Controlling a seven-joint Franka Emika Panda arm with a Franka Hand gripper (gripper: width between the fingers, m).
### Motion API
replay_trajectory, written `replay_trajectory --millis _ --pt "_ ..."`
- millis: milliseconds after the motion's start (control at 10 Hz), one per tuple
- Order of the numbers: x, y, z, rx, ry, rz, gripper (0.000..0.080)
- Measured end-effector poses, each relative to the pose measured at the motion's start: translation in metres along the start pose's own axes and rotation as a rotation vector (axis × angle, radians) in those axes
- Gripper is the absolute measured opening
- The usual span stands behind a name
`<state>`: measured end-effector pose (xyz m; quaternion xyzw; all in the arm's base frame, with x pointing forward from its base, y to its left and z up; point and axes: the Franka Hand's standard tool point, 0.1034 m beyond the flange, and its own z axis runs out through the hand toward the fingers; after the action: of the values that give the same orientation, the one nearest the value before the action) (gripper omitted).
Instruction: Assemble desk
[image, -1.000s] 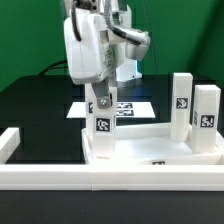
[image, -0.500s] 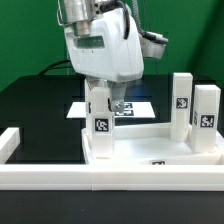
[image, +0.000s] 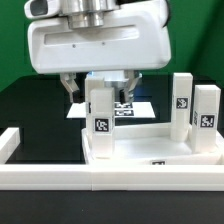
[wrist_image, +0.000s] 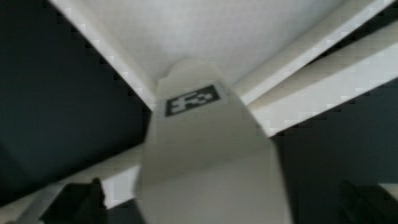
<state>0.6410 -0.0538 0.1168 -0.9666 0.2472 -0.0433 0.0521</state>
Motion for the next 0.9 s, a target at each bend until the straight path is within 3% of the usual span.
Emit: replay_trajectory --millis 200,400,500,600,900 --pt "-0.001 0.002 0.001 -0.004 -0.002 0.035 0.0649" --pt "-0.001 0.002 0.002 -0.003 -0.003 0.164 0.0391" --pt "0.001 0.005 0.001 -0.007 0.004 0.226 0.0391" --pt "0.001 0.007 0.001 -0.009 0.002 0.311 0.0299" --pt "0.0 0.017 0.003 -0.026 -0.036 0.879 0.0293"
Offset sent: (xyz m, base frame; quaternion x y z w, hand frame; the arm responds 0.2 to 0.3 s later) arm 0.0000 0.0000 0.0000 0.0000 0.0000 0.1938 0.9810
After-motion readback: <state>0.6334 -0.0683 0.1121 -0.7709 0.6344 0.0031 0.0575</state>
